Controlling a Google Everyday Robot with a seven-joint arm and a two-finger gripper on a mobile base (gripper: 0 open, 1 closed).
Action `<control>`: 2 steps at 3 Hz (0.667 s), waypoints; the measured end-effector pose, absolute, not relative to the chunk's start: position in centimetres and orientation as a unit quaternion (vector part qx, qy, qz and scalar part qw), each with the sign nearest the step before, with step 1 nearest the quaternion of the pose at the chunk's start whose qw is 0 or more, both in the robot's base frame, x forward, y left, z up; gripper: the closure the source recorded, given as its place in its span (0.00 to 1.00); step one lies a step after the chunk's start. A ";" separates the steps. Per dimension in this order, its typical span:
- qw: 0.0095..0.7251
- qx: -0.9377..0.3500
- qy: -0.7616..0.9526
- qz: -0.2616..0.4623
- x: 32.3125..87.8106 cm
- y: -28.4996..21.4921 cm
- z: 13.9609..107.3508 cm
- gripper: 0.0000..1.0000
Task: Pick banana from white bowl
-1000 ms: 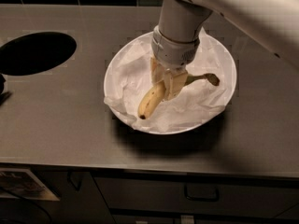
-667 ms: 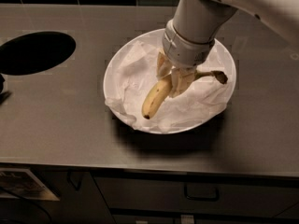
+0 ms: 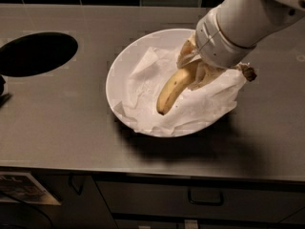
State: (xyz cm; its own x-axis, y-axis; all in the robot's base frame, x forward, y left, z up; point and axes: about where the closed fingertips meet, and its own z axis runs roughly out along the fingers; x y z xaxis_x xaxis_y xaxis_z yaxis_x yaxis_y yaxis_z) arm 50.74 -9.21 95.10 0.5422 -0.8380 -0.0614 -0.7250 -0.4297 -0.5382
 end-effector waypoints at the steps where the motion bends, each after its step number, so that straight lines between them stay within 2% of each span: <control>1: 0.273 -0.840 0.447 -0.144 50.9 -8.4 98.8 1.00; 2: 0.273 -0.840 0.446 -0.147 50.9 -8.4 99.1 1.00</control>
Offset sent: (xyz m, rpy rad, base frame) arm 0.0013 0.0061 0.0313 -0.0129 -0.0699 0.0121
